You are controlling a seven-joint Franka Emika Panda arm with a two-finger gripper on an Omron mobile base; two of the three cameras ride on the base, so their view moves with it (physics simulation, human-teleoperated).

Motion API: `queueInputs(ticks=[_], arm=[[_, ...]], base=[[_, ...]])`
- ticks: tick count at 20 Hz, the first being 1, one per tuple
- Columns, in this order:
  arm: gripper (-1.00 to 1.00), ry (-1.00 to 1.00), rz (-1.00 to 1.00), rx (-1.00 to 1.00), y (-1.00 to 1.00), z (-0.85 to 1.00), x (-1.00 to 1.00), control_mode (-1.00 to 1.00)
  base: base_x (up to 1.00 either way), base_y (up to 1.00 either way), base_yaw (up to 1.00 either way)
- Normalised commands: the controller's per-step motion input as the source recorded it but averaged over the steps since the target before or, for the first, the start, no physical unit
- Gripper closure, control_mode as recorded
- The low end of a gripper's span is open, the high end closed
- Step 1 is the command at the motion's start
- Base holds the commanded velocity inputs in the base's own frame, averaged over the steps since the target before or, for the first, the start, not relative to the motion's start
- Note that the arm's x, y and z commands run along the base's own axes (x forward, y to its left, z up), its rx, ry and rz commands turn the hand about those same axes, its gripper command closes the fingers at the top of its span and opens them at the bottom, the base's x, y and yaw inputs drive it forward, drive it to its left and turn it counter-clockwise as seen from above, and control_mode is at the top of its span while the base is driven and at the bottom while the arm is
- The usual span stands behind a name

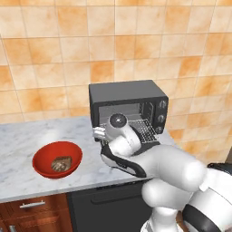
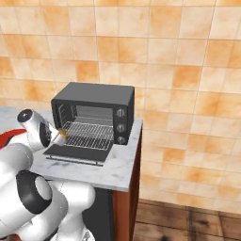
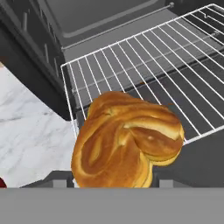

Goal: Pick up the heated bread from the toaster oven and place it in the bowl. Then move the bread bowl to the dining counter.

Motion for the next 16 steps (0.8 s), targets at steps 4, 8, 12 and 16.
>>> queueInputs(ticks=[4,8,12,16], arm=[[1.0,0.0,0.38,0.0,0.98,0.94,-0.24,-1.0],[1.0,0.03,0.46,-0.02,1.0,0.6,-0.02,-1.0],[1.0,0.05,0.34,-0.06,1.0,0.13,-0.13,-1.0],[1.0,0.18,0.15,-0.15,0.95,-0.29,-0.36,-1.0]], base=[[0.0,0.0,0.0],[0.0,0.0,0.0],[0.0,0.0,0.0],[0.0,0.0,0.0]])
